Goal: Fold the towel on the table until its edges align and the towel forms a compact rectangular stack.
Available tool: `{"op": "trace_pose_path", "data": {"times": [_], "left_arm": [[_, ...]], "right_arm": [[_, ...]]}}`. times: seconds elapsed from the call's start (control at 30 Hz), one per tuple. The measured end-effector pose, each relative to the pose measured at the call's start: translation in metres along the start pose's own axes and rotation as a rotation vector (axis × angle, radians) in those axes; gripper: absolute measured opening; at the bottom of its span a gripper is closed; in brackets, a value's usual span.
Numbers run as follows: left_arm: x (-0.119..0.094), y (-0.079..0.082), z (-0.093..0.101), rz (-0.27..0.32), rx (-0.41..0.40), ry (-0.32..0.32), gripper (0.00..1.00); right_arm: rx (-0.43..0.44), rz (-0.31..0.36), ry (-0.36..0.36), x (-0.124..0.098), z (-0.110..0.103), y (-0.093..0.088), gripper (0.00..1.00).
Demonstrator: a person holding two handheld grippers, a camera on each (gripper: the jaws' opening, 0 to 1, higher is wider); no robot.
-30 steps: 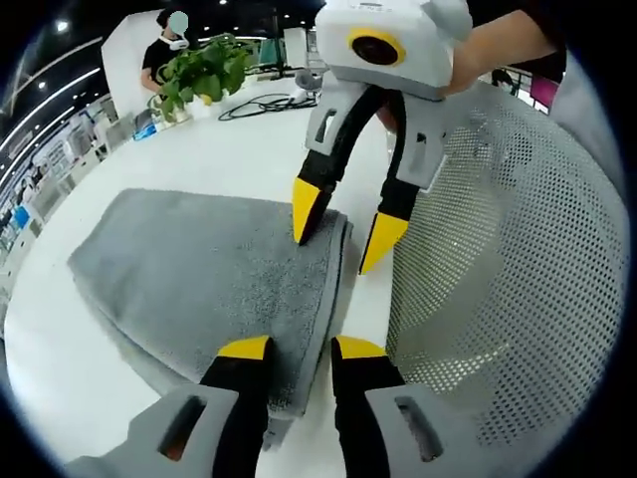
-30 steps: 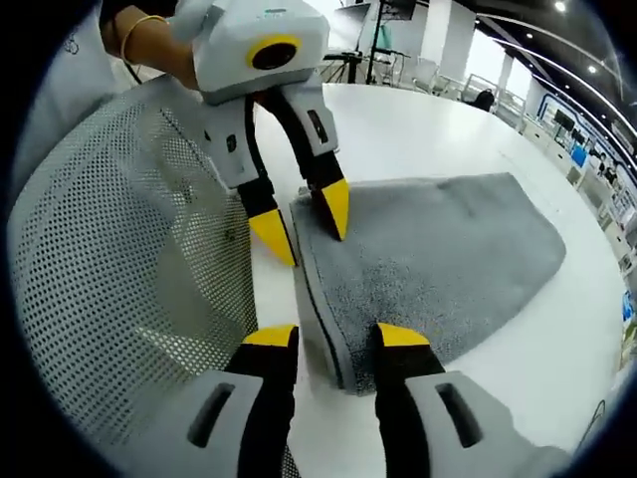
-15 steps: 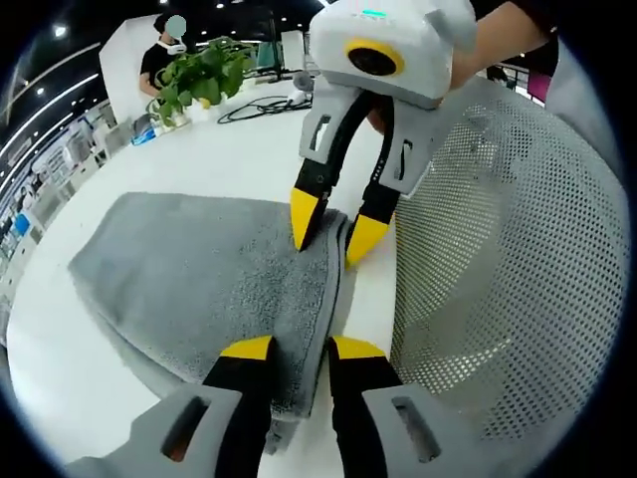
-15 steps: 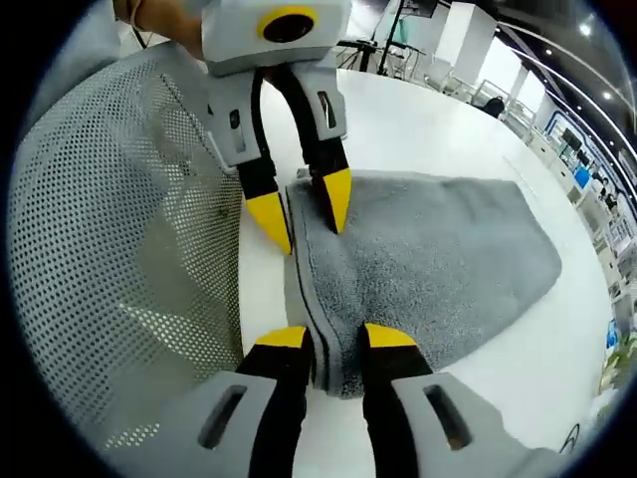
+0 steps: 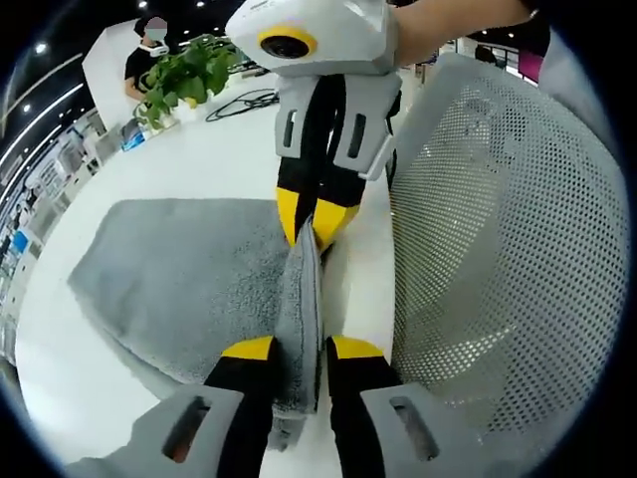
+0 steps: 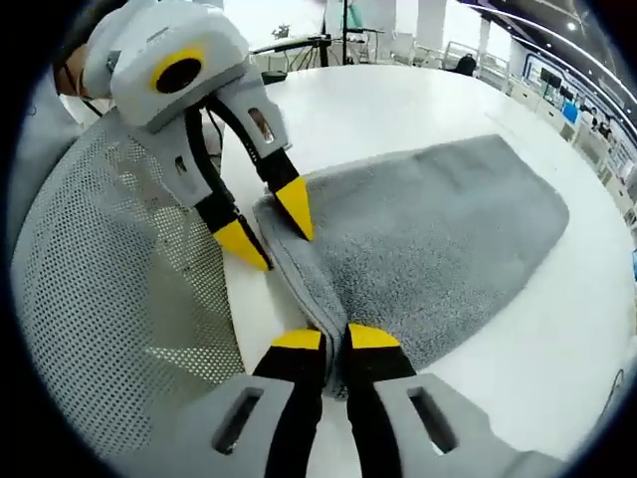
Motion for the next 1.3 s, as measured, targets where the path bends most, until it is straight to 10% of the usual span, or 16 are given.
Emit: {"op": "trace_pose_path", "data": {"times": [0.53,0.93,1.3], "left_arm": [[0.0,-0.002,-0.008,0.005,-0.034,-0.007,0.06],[0.0,-0.004,-0.015,0.045,-0.308,-0.083,0.04],[0.0,-0.002,-0.015,0.038,-0.331,-0.12,0.05]], "right_arm": [[0.029,0.032,0.016,0.0,-0.001,-0.001,0.05],[-0.23,-0.047,-0.01,0.001,-0.01,-0.002,0.16],[-0.147,0.005,-0.007,0.001,-0.004,0.0,0.06]]}}
Point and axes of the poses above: the point that each gripper's makers call its tool centre point, and the gripper's own axes: x roughly forward along the fingers, z roughly to its right, y roughly out of its top, the point moved 1 cm from there along -x, roughly backward along the fingers, and after that the axes turned 4 degrees about y, right-handed, at the moved point
